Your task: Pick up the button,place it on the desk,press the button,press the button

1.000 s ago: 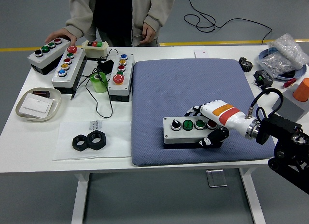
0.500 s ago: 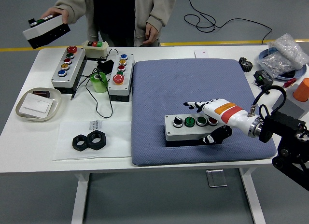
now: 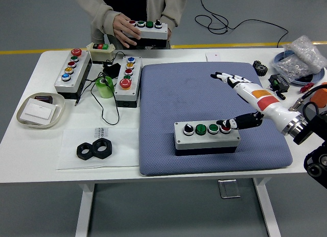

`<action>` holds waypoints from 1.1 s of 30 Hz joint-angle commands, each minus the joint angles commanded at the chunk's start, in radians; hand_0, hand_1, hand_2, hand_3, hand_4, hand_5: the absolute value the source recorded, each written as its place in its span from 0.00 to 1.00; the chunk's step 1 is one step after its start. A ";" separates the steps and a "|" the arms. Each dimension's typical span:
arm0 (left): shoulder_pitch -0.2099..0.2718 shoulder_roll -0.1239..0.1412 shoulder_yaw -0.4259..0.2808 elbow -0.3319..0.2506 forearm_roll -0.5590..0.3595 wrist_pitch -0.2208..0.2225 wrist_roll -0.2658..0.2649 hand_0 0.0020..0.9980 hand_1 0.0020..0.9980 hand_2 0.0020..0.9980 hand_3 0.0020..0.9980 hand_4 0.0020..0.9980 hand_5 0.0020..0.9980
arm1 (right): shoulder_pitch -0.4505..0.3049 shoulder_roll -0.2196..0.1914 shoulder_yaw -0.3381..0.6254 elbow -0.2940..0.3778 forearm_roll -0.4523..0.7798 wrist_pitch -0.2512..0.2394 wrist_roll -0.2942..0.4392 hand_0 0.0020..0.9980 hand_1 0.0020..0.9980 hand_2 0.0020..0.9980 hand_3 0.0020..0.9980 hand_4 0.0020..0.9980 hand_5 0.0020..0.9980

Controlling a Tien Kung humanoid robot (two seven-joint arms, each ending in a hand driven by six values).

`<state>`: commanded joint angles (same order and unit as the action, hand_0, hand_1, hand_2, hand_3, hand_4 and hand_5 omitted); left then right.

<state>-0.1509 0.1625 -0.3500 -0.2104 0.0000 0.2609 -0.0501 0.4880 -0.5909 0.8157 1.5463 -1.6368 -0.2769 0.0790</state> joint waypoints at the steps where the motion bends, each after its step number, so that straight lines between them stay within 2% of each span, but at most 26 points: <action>1: 0.000 0.000 0.001 0.000 -0.002 0.000 -0.001 0.74 0.83 0.85 0.82 0.61 1.00 | -0.018 -0.010 0.019 0.010 0.007 -0.032 -0.015 0.88 0.78 0.85 0.99 0.76 0.16; 2: 0.000 0.000 0.001 0.000 -0.003 0.000 -0.002 0.74 0.83 0.85 0.82 0.61 1.00 | -0.032 -0.016 0.032 0.016 0.009 -0.057 -0.025 0.88 0.78 0.85 0.99 0.76 0.16; 3: 0.000 0.000 0.001 0.000 -0.004 0.000 -0.002 0.73 0.83 0.85 0.82 0.61 1.00 | -0.037 -0.019 0.038 0.018 0.010 -0.072 -0.029 0.54 0.44 0.50 0.84 0.56 0.02; 6: -0.001 0.000 0.002 0.000 -0.004 0.000 -0.002 0.73 0.83 0.85 0.82 0.61 1.00 | -0.060 -0.030 0.058 0.025 0.002 -0.073 -0.032 0.54 0.44 0.50 0.84 0.56 0.02; 8: 0.000 -0.001 0.000 0.000 -0.003 0.000 -0.001 0.73 0.83 0.85 0.82 0.61 1.00 | -0.091 -0.048 0.077 0.039 -0.013 -0.010 -0.028 0.54 0.44 0.50 0.84 0.56 0.02; 9: 0.000 -0.001 0.000 0.000 -0.003 0.000 -0.001 0.74 0.83 0.85 0.82 0.61 1.00 | -0.099 -0.052 0.079 0.043 -0.019 0.014 -0.026 0.36 0.12 0.24 0.68 0.53 0.00; 10: 0.000 -0.001 0.000 0.000 -0.003 0.000 -0.001 0.74 0.83 0.85 0.82 0.61 1.00 | -0.101 -0.054 0.080 0.045 -0.021 0.024 -0.026 0.36 0.12 0.24 0.68 0.53 0.00; 14: 0.000 -0.002 -0.002 0.000 -0.001 0.001 0.000 0.74 0.83 0.85 0.82 0.61 1.00 | -0.120 -0.064 0.073 0.064 -0.081 0.110 -0.032 0.36 0.12 0.24 0.68 0.53 0.00; 16: 0.000 -0.002 -0.002 0.000 -0.001 0.001 0.000 0.74 0.83 0.85 0.82 0.61 1.00 | -0.126 -0.066 0.064 0.074 -0.105 0.151 -0.041 0.33 0.09 0.21 0.68 0.50 0.00; 20: 0.000 -0.002 -0.002 0.000 -0.001 0.001 0.000 0.74 0.83 0.85 0.82 0.61 1.00 | -0.130 -0.066 0.053 0.083 -0.128 0.181 -0.053 0.33 0.09 0.21 0.68 0.50 0.00; 21: 0.000 -0.002 -0.002 0.000 -0.001 0.001 0.001 0.74 0.83 0.85 0.82 0.60 1.00 | -0.130 -0.066 0.049 0.085 -0.139 0.194 -0.057 0.28 0.05 0.17 0.69 0.45 0.00; 22: 0.000 -0.002 -0.002 0.000 0.000 0.001 0.001 0.74 0.83 0.85 0.82 0.60 1.00 | -0.129 -0.065 0.045 0.085 -0.142 0.200 -0.060 0.28 0.05 0.17 0.69 0.45 0.00; 33: 0.006 -0.002 -0.011 0.000 0.015 0.002 0.004 0.74 0.83 0.85 0.82 0.60 1.00 | -0.113 -0.051 0.009 0.064 -0.167 0.221 -0.085 0.27 0.04 0.16 0.69 0.43 0.00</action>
<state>-0.1449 0.1605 -0.3608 -0.2105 0.0153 0.2627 -0.0462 0.3746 -0.6423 0.8244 1.6098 -1.8038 -0.0556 -0.0056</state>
